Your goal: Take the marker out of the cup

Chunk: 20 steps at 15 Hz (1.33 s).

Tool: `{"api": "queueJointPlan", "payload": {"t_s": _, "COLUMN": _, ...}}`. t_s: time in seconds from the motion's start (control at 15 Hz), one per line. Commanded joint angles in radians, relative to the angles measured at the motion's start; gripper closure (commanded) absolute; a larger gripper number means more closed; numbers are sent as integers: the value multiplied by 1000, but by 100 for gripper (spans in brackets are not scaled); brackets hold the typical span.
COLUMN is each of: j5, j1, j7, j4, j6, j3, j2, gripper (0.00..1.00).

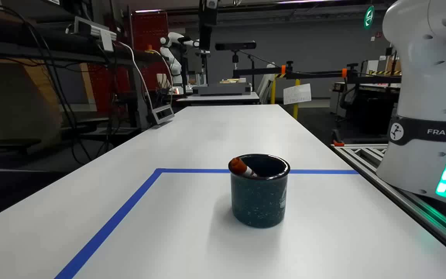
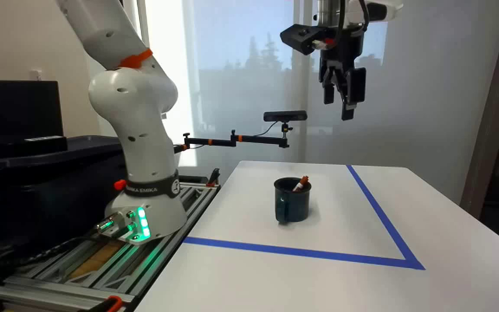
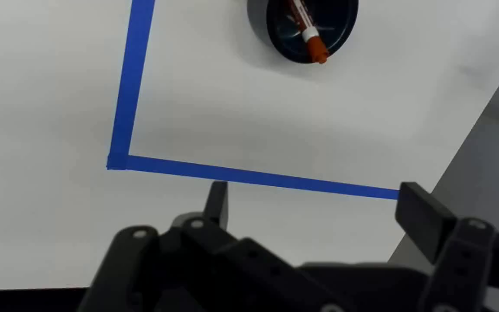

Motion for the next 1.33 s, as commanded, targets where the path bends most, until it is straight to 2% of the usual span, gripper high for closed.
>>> {"api": "queueJointPlan", "payload": {"t_s": 0.0, "j5": 12, "j1": -28, "j7": -9, "j4": 3, "j6": -5, "j3": 26, "j2": 3, "gripper": 0}}
{"api": "queueJointPlan", "payload": {"t_s": 0.13, "j5": 12, "j1": -28, "j7": -9, "j4": 3, "j6": -5, "j3": 26, "j2": 3, "gripper": 0}}
{"api": "queueJointPlan", "payload": {"t_s": 0.33, "j5": -27, "j1": -31, "j7": 36, "j4": -33, "j6": 48, "j3": 89, "j2": -6, "gripper": 0}}
{"api": "queueJointPlan", "payload": {"t_s": 0.8, "j5": -152, "j1": 9, "j7": 129, "j4": -276, "j6": 354, "j3": 269, "j2": -35, "gripper": 0}}
{"api": "queueJointPlan", "payload": {"t_s": 0.93, "j5": -148, "j1": 54, "j7": 97, "j4": -347, "j6": 425, "j3": 280, "j2": -32, "gripper": 0}}
{"api": "queueJointPlan", "payload": {"t_s": 1.0, "j5": -142, "j1": 41, "j7": 110, "j4": -275, "j6": 366, "j3": 253, "j2": 5, "gripper": 0}}
{"api": "queueJointPlan", "payload": {"t_s": 1.13, "j5": -147, "j1": 65, "j7": 111, "j4": -319, "j6": 405, "j3": 262, "j2": 5, "gripper": 0}}
{"api": "queueJointPlan", "payload": {"t_s": 1.27, "j5": -159, "j1": 61, "j7": 92, "j4": -306, "j6": 397, "j3": 254, "j2": 15, "gripper": 0}}
